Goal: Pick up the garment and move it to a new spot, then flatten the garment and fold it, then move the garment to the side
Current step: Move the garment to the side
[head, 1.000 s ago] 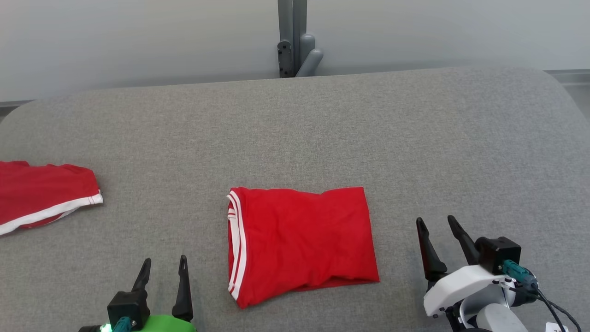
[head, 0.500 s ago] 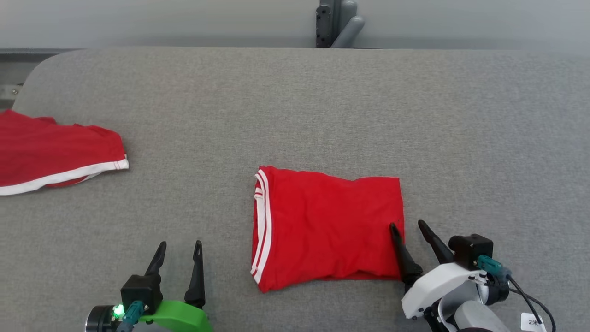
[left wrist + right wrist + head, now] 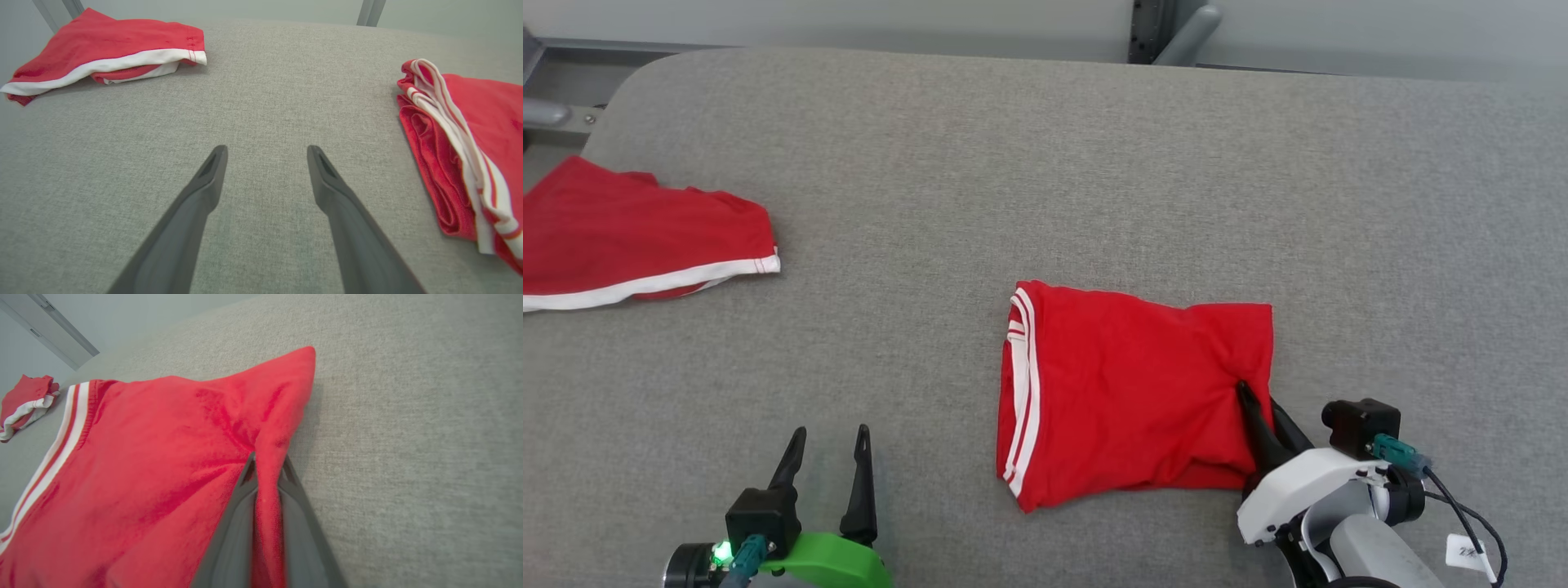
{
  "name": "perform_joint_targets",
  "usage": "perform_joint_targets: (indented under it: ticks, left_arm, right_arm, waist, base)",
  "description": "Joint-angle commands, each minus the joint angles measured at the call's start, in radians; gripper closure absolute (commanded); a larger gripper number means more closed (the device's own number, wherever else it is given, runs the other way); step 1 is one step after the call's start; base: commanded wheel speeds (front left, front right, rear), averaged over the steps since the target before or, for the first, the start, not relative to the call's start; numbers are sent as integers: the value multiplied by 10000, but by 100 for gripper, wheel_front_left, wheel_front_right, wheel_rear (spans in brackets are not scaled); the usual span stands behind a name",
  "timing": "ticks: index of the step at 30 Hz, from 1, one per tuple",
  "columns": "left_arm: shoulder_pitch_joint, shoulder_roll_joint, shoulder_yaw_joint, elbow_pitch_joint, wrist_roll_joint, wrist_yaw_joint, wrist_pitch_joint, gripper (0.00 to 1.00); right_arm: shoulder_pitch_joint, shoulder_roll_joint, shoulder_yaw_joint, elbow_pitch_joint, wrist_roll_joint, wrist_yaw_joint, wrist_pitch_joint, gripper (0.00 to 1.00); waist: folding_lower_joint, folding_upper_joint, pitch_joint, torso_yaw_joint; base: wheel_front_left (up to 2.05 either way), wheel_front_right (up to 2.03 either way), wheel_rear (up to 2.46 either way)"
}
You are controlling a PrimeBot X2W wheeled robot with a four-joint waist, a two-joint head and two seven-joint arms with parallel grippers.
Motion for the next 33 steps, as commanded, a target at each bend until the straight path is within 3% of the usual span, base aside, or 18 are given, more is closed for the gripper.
perform_joint_targets:
  ticks: [1,11,18,24,33]
  left_arm:
    - [78,30,22,-31,57,-35,8,0]
    - [-393,33,-82,-168,200,-138,8,0]
    - [-711,34,-169,-252,353,-247,8,0]
    - [-1094,38,-134,-419,633,-355,8,0]
    - [-2201,214,-211,-990,1230,-610,8,0]
  right_arm:
    - [-14,-71,-80,-33,-7,-21,-1,100]
    - [136,-59,-66,-298,-85,-21,-1,100]
    - [114,-59,-190,-536,231,-19,-1,100]
    - [-146,-56,-158,-905,397,-19,-1,100]
    - [-2139,-62,-879,-835,-512,-19,-1,100]
  waist:
    - [0,0,-36,-624]
    - [0,0,74,-3476]
    - [0,0,435,-4616]
    - [0,0,1185,-4744]
    - [0,0,3198,-3718]
  base:
    - [0,0,0]
    - [0,0,0]
    - [0,0,0]
    - [0,0,0]
    - [0,0,0]
